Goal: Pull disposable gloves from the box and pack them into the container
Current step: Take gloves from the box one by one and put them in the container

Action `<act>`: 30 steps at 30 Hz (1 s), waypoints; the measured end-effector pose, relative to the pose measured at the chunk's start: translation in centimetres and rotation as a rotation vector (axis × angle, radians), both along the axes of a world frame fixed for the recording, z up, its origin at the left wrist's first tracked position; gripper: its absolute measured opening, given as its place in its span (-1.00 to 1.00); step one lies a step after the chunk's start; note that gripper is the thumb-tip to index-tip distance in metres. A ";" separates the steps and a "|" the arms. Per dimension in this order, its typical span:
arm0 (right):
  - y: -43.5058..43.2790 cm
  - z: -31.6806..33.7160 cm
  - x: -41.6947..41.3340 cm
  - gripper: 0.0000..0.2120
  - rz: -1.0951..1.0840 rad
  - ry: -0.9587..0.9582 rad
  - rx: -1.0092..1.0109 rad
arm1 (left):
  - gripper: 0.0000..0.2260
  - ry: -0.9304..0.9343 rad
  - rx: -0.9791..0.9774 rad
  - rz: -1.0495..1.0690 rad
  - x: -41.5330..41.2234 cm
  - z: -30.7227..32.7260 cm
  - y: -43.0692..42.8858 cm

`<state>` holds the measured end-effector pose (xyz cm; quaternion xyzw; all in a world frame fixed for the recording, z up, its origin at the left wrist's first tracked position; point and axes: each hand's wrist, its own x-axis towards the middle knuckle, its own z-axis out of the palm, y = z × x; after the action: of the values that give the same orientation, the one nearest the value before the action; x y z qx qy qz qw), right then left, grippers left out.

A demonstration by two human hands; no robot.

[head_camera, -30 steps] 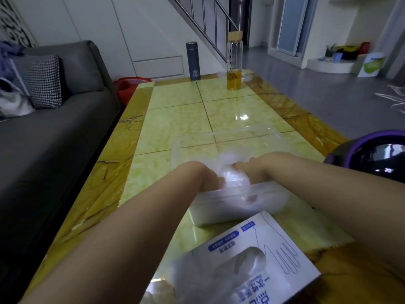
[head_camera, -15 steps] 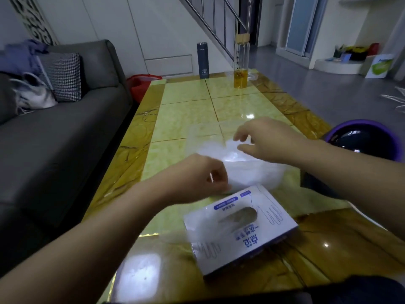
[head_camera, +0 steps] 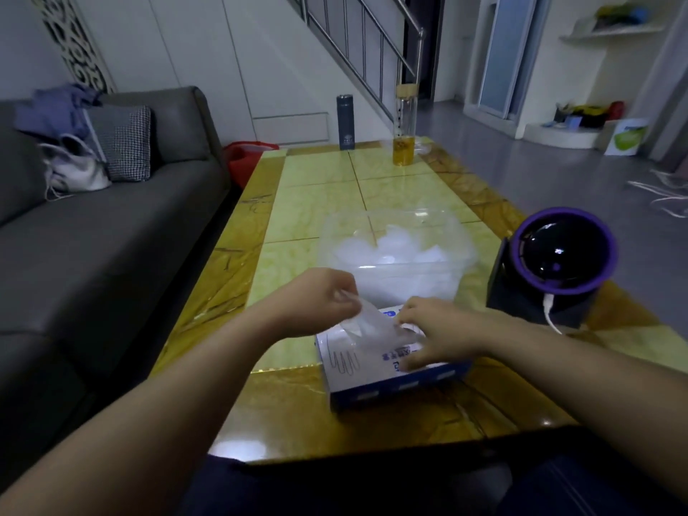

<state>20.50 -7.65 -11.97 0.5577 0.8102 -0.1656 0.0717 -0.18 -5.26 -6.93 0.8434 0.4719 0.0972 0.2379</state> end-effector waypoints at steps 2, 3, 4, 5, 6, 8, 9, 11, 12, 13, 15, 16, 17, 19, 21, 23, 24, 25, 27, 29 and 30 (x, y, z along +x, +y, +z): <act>-0.1 -0.2 0.1 -0.35 -0.029 0.011 0.007 | -0.91 -0.072 0.015 0.050 -0.6 -0.3 -0.3; -0.1 -0.3 0.0 -0.34 -0.035 -0.002 0.023 | -0.91 -0.120 0.027 0.083 -0.8 -0.5 -0.4; -0.2 -0.5 -0.1 -0.34 -0.036 -0.024 0.038 | -0.90 -0.167 0.046 0.111 -0.9 -0.6 -0.6; -0.2 -0.6 -0.4 -0.34 -0.040 -0.044 0.051 | -0.90 -0.213 0.069 0.131 -0.9 -0.7 -0.8; -0.3 -0.6 -0.7 -0.34 -0.050 -0.053 0.064 | -0.89 -0.262 0.089 0.144 -0.8 -0.7 -0.9; -0.4 -0.7 -1.1 -0.33 -0.098 -0.014 0.066 | -0.89 -0.364 0.111 0.159 -0.6 -0.6 -1.2; -0.5 -0.7 -1.1 -0.32 -0.129 0.041 0.050 | -0.89 -0.418 0.124 0.168 -0.6 -0.4 -1.3; -0.6 -0.4 -0.9 -0.32 -0.174 0.171 -0.008 | -0.88 -0.553 0.142 0.218 -0.7 0.0 -1.2; -0.7 0.1 -0.7 -0.33 -0.194 0.236 -0.048 | -0.88 -0.620 0.137 0.244 -1.0 0.3 -1.1; -0.8 0.7 -0.6 -0.38 -0.214 0.313 -0.094 | -0.87 -0.668 0.120 0.258 -1.2 0.7 -1.0; -1.1 2.1 -0.5 -0.52 -0.262 0.547 -0.227 | -0.86 -0.699 0.072 0.254 -1.6 1.1 -1.1; -1.2 2.8 -0.5 -0.54 -0.288 0.697 -0.305 | -0.86 -0.698 0.053 0.253 -1.7 1.0 -1.1; -1.2 3.4 -0.5 -0.53 -0.311 0.848 -0.361 | -0.86 -0.702 0.037 0.259 -1.8 0.9 -1.1; -1.1 4.6 -0.6 -0.51 -0.352 1.099 -0.381 | -0.86 -0.740 0.001 0.288 -1.9 0.5 -1.0; -0.7 5.5 -0.8 -0.51 -0.394 1.224 -0.329 | -0.86 -0.774 -0.039 0.302 -1.9 0.2 -0.9; -0.1 6.5 -1.1 -0.55 -0.447 1.280 -0.227 | -0.88 -0.767 -0.066 0.269 -1.9 0.2 -1.1; 0.2 7.0 -1.2 -0.64 -0.471 1.300 -0.171 | -0.90 -0.744 -0.080 0.243 -1.9 0.3 -1.2; 0.5 7.5 -1.3 -0.76 -0.487 1.311 -0.121 | -0.91 -0.733 -0.123 0.211 -1.8 0.4 -1.4; 0.8 8.3 -1.5 -0.90 -0.483 1.322 -0.077 | -0.82 -0.788 -0.342 0.129 -2.0 0.6 -1.5; 0.7 9.0 -1.5 -0.80 -0.440 1.351 -0.144 | -0.56 -0.959 -0.711 0.084 -2.3 0.9 -1.5; 0.6 9.4 -1.6 -0.75 -0.411 1.371 -0.198 | -0.41 -1.008 -0.809 0.076 -2.4 1.0 -1.4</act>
<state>18.92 -7.09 -2.61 0.4605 0.5329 -0.5610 -0.4350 -2.58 -6.67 -5.97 0.5205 0.3313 0.3043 0.7258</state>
